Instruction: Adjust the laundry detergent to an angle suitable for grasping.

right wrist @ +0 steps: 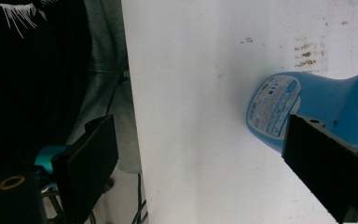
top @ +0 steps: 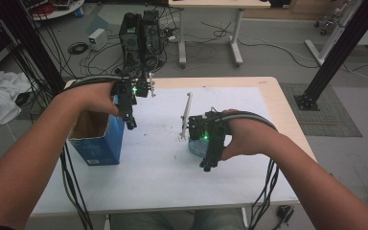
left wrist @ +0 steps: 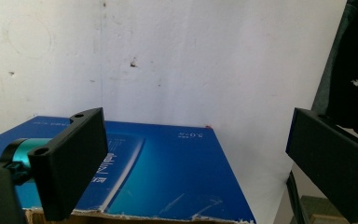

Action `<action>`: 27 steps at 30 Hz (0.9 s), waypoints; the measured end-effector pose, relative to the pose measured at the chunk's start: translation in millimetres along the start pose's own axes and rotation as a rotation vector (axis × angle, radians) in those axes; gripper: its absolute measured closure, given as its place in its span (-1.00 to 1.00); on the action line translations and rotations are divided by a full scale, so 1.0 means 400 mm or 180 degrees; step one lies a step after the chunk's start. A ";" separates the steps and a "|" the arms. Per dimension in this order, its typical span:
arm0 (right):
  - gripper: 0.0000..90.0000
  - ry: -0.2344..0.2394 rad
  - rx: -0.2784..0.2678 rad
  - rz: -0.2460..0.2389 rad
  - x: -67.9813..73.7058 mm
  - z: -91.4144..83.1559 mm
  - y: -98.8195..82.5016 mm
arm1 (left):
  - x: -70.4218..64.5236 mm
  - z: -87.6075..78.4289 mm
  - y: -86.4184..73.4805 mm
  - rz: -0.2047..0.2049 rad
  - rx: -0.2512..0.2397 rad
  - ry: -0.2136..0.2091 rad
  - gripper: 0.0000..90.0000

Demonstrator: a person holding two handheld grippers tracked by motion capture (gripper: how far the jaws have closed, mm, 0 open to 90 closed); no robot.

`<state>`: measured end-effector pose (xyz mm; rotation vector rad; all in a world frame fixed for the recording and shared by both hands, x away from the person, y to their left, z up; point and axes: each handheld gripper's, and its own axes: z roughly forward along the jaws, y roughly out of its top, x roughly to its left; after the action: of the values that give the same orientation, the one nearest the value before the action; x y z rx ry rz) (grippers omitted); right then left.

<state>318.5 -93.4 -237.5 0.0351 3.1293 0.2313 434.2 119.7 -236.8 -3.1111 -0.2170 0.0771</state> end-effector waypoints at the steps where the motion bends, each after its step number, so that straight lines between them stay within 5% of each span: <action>1: -0.78 -0.0002 -0.0001 0.0000 0.000 0.000 0.000 | 0.001 0.000 0.001 0.0009 0.0021 0.0009 -0.88; 12: -0.78 0.0025 0.0016 -0.0042 0.001 0.003 0.002 | -0.005 0.011 0.007 -0.0007 0.0068 -0.0074 -0.88; 27: -0.78 -0.0021 -0.0011 -0.0014 0.009 -0.004 0.004 | -0.007 -0.007 0.002 0.0002 -0.0006 -0.0001 -0.88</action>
<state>314.9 -92.1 -235.6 0.0291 3.1219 0.2359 431.8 118.5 -234.0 -3.1130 -0.2160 0.0776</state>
